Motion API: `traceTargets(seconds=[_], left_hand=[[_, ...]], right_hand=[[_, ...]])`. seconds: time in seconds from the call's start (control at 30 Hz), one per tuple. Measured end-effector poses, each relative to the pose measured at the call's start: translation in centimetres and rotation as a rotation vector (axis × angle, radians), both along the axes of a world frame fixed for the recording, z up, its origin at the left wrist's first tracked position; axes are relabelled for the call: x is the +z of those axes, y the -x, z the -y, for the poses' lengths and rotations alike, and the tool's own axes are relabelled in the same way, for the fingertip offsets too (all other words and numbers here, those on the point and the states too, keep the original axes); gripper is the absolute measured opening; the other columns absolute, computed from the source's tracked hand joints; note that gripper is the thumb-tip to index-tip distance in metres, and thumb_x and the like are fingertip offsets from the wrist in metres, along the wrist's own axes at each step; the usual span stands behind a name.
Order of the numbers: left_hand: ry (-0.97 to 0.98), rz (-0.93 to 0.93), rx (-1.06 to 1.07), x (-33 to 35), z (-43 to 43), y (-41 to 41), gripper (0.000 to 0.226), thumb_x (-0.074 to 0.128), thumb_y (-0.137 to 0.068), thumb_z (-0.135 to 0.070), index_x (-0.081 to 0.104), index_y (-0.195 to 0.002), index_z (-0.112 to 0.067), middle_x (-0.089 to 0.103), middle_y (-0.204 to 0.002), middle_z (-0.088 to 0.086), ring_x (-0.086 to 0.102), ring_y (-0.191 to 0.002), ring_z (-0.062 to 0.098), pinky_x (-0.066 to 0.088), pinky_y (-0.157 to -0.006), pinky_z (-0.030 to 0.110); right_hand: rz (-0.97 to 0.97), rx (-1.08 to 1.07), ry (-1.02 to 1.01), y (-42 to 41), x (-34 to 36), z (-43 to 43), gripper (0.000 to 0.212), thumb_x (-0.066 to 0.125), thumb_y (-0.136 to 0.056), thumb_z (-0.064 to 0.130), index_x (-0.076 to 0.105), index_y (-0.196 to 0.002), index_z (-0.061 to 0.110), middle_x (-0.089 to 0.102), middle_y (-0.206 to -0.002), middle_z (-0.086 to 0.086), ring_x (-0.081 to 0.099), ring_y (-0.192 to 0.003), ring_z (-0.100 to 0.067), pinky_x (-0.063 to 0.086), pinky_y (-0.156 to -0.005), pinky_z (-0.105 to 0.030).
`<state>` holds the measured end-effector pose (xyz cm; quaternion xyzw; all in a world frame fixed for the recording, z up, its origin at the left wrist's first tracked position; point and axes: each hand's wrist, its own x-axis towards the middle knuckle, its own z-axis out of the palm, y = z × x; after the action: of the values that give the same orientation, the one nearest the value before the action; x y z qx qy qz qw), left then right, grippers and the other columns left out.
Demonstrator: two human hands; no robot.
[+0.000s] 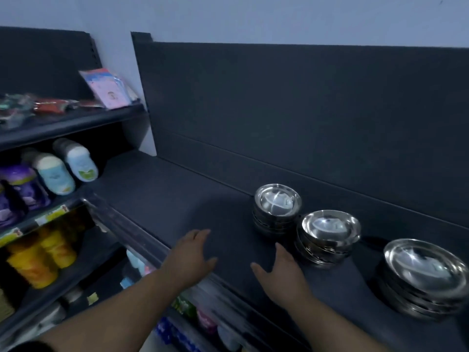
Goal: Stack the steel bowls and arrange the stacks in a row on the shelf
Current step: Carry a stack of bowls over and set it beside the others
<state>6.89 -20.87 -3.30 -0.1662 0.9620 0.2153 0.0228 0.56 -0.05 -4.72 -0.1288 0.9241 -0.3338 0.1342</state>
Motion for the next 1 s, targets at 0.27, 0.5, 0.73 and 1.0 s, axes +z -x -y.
traceTargets(seconds=[0.27,0.5,0.73,1.0], left_hand=[[-0.147,0.048,-0.129,-1.3,1.4,6.8,0.083,0.065,-0.085,-0.046,0.021,-0.152,-0.023,0.027,-0.154,0.003,0.033,-0.139,0.017,0.027,-0.114,0.024],[-0.490,0.013,-0.187,-1.2,1.1,12.4,0.102,0.082,-0.070,-0.043,0.021,-0.151,-0.027,0.038,-0.149,-0.008,0.040,-0.133,0.008,0.034,-0.107,0.021],[-0.912,0.022,-0.292,0.0,0.8,16.9,0.097,0.077,-0.066,-0.060,0.030,-0.147,-0.033,0.046,-0.144,-0.013,0.045,-0.129,0.003,0.042,-0.104,0.028],[-1.205,0.192,-0.388,0.6,2.7,18.8,0.058,0.060,-0.080,-0.059,0.042,-0.133,-0.043,0.064,-0.124,-0.014,0.059,-0.116,0.010,0.045,-0.098,0.035]], right_hand=[[-0.003,-0.179,0.092,2.0,-1.8,2.3,0.105,0.067,-0.084,0.048,0.004,-0.153,0.000,0.016,-0.161,-0.010,0.018,-0.148,-0.018,0.013,-0.115,-0.018],[0.019,-0.317,0.280,3.7,-2.8,3.2,0.105,0.077,-0.076,0.042,0.013,-0.152,0.009,0.045,-0.148,-0.005,0.042,-0.137,-0.018,0.033,-0.105,-0.017],[0.005,-0.428,0.485,5.4,-2.1,4.6,0.115,0.083,-0.070,0.038,0.006,-0.153,0.027,0.057,-0.127,0.012,0.053,-0.114,-0.002,0.034,-0.091,-0.008],[0.050,-0.609,0.761,7.1,-1.3,7.8,0.122,0.089,-0.050,0.047,0.021,-0.149,0.031,0.065,-0.121,0.016,0.061,-0.113,0.000,0.045,-0.106,-0.029]])
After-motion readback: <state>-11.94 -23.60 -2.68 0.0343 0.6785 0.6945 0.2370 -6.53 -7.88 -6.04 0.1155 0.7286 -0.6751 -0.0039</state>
